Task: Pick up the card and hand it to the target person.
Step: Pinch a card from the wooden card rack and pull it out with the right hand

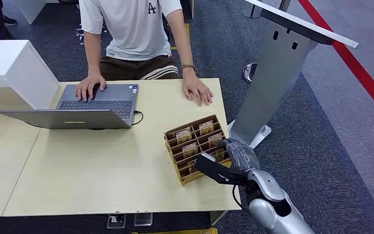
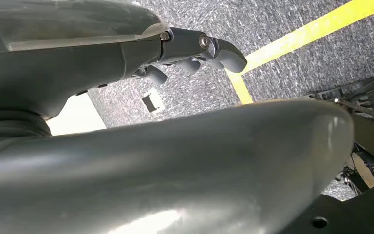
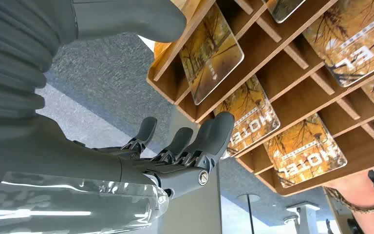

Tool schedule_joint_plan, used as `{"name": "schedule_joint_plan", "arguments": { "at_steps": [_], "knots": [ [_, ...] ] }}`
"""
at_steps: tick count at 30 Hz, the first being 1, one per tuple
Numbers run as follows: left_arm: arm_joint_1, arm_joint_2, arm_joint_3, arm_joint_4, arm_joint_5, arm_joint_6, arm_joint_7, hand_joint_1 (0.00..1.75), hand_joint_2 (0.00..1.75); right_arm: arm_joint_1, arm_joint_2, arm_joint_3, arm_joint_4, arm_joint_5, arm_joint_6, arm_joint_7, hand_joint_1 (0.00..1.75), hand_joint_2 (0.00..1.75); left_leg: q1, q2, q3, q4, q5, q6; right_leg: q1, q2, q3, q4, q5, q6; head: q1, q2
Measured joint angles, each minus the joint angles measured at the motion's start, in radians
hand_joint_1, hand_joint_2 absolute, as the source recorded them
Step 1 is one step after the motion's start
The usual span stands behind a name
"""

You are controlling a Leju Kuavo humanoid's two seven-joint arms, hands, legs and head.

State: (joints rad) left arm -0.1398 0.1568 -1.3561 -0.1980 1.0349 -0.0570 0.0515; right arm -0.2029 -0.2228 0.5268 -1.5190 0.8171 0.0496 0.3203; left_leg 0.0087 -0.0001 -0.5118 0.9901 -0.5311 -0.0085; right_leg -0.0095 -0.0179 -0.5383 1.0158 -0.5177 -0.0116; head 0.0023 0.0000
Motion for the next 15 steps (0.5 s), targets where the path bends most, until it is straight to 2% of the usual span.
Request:
{"name": "schedule_joint_plan", "arguments": {
  "at_steps": [4,15],
  "knots": [
    [0.000,0.000,0.000,0.000,0.000,0.000,0.000,0.00,0.00,-0.002,0.005,0.004,0.009,-0.001,0.000,-0.007,0.62,1.75,0.000,0.000,0.000,0.000,0.000,0.000,0.000,0.000,0.000,0.000,0.000,0.000,0.000,0.000],
    [0.000,0.000,0.000,0.000,0.000,-0.003,0.000,0.00,0.00,-0.007,0.015,0.016,0.035,-0.004,-0.001,-0.015,0.73,1.75,0.000,0.000,0.000,0.000,0.000,0.000,0.000,0.000,0.000,0.000,0.000,0.000,0.000,0.000]
  ]
}}
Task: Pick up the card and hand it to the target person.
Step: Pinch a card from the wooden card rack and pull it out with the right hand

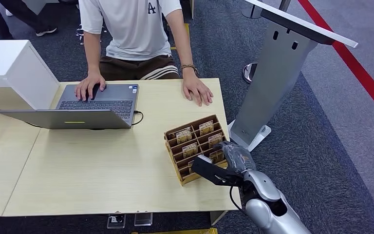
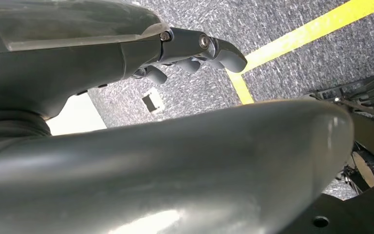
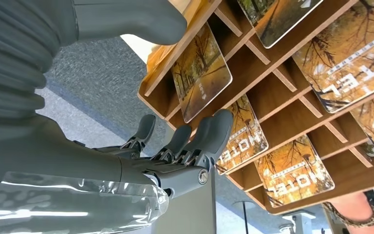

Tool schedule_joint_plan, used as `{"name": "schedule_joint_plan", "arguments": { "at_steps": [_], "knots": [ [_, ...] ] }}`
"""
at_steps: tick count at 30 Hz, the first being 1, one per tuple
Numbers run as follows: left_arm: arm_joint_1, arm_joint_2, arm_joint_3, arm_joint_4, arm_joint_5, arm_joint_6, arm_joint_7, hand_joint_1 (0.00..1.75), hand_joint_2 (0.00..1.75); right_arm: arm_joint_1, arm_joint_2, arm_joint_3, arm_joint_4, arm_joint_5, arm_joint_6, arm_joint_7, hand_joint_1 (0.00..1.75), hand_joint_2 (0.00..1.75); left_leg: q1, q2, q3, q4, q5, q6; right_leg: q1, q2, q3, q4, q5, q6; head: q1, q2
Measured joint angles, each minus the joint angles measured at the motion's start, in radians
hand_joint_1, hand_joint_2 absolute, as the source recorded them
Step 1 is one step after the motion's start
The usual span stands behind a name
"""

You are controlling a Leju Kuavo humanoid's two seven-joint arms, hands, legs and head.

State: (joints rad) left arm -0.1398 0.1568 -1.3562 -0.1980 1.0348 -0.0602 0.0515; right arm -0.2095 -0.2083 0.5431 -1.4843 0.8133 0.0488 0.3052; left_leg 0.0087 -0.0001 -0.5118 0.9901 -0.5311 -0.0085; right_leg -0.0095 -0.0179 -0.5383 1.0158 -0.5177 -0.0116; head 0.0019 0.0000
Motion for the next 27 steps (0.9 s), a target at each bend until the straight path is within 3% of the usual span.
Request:
{"name": "schedule_joint_plan", "arguments": {
  "at_steps": [17,27],
  "knots": [
    [0.000,0.000,0.000,0.000,0.000,0.000,0.000,0.00,0.00,-0.015,0.005,0.012,0.023,-0.015,-0.005,-0.012,0.86,1.75,0.000,0.000,0.000,0.000,0.000,0.000,0.000,0.000,0.000,0.000,0.000,0.000,0.000,0.000],
    [0.000,0.000,0.000,0.000,0.000,0.001,0.000,0.00,0.00,-0.018,0.006,0.012,0.029,-0.019,-0.006,-0.016,0.72,1.75,0.000,0.000,0.000,0.000,0.000,0.000,0.000,0.000,0.000,0.000,0.000,0.000,0.000,0.000]
  ]
}}
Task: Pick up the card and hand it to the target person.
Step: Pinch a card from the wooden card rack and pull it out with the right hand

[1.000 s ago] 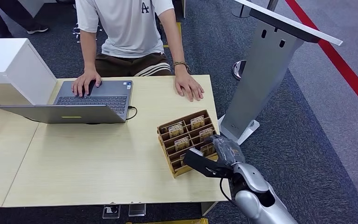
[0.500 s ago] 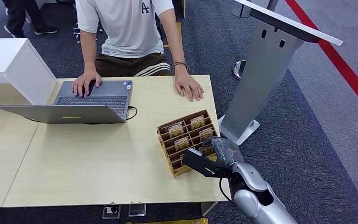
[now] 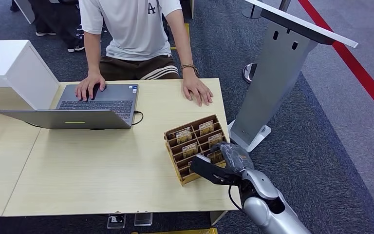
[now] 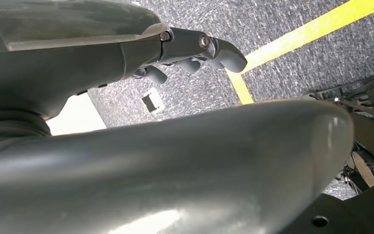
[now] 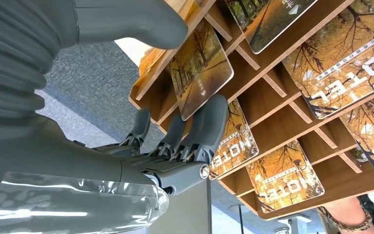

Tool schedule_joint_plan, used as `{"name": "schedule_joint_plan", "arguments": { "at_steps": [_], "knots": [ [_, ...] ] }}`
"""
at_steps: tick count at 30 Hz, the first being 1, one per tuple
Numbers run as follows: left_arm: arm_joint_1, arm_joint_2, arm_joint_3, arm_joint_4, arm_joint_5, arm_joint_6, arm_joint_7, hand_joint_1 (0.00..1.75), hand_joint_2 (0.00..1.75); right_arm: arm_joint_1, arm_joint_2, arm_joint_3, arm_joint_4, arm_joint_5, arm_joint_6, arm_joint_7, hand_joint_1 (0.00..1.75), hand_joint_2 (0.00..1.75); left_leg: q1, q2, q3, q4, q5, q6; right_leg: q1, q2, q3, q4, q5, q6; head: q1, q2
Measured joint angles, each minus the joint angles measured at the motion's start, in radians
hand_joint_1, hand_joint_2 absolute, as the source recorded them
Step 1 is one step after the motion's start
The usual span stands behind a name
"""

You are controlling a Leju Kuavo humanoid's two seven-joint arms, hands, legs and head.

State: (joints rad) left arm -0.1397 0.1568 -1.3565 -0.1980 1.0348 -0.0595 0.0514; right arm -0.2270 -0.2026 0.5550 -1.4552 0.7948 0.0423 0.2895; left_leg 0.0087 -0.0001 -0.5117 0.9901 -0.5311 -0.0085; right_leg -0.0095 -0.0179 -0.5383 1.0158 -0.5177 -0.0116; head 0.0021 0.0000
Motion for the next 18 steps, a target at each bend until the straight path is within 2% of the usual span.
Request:
{"name": "schedule_joint_plan", "arguments": {
  "at_steps": [8,18],
  "knots": [
    [0.000,0.000,0.000,0.000,-0.001,0.000,0.000,0.00,0.00,0.000,0.000,0.000,0.003,-0.008,0.000,0.000,0.65,1.75,0.000,0.000,0.000,0.000,0.000,0.000,0.000,0.000,0.000,0.000,0.000,0.000,0.000,0.000],
    [0.000,0.000,0.000,0.000,-0.001,-0.001,0.000,0.00,0.00,0.000,0.002,0.000,0.006,-0.009,0.000,0.000,0.74,1.75,0.000,0.000,0.000,0.000,0.000,0.000,0.000,0.000,0.000,0.000,0.000,0.000,0.000,0.000]
  ]
}}
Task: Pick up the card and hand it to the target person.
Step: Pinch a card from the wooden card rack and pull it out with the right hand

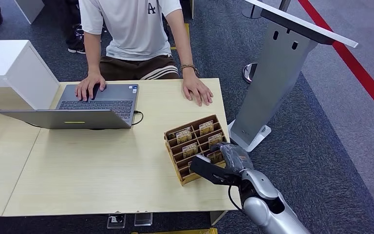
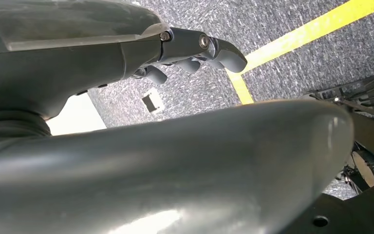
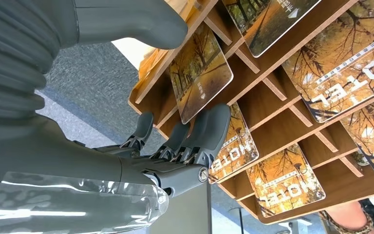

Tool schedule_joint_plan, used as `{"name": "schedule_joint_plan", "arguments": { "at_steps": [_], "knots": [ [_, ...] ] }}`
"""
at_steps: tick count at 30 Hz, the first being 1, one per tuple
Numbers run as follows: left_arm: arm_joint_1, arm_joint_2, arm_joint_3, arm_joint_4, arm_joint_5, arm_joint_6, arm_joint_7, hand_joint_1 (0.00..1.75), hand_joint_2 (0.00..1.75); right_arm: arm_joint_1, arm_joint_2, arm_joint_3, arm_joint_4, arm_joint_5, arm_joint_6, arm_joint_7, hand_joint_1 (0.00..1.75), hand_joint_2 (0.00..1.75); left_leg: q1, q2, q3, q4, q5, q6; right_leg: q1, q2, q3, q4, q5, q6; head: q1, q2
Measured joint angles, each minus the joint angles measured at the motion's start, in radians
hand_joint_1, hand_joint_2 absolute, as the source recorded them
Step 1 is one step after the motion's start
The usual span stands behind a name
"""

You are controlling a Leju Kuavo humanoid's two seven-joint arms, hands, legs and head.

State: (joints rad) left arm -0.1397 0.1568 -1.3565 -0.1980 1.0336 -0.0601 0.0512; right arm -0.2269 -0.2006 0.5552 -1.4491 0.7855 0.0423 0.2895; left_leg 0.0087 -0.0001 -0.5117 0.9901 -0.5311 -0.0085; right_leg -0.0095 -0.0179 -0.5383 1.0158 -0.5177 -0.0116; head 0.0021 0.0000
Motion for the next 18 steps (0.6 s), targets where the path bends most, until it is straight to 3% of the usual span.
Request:
{"name": "schedule_joint_plan", "arguments": {
  "at_steps": [8,18],
  "knots": [
    [0.000,0.000,0.000,0.000,-0.001,-0.002,0.000,0.00,0.00,0.000,0.001,0.000,0.003,0.000,0.000,0.000,0.94,1.75,0.000,0.000,0.000,0.000,0.000,0.000,0.000,0.000,0.000,0.000,0.000,0.000,0.000,0.000],
    [0.000,0.000,0.000,0.000,-0.001,-0.003,-0.002,0.00,0.00,-0.001,0.003,0.001,0.011,-0.001,0.000,-0.001,1.03,1.75,0.000,0.000,0.000,0.000,0.000,0.000,0.000,0.000,0.000,0.000,0.000,0.000,0.000,0.000]
  ]
}}
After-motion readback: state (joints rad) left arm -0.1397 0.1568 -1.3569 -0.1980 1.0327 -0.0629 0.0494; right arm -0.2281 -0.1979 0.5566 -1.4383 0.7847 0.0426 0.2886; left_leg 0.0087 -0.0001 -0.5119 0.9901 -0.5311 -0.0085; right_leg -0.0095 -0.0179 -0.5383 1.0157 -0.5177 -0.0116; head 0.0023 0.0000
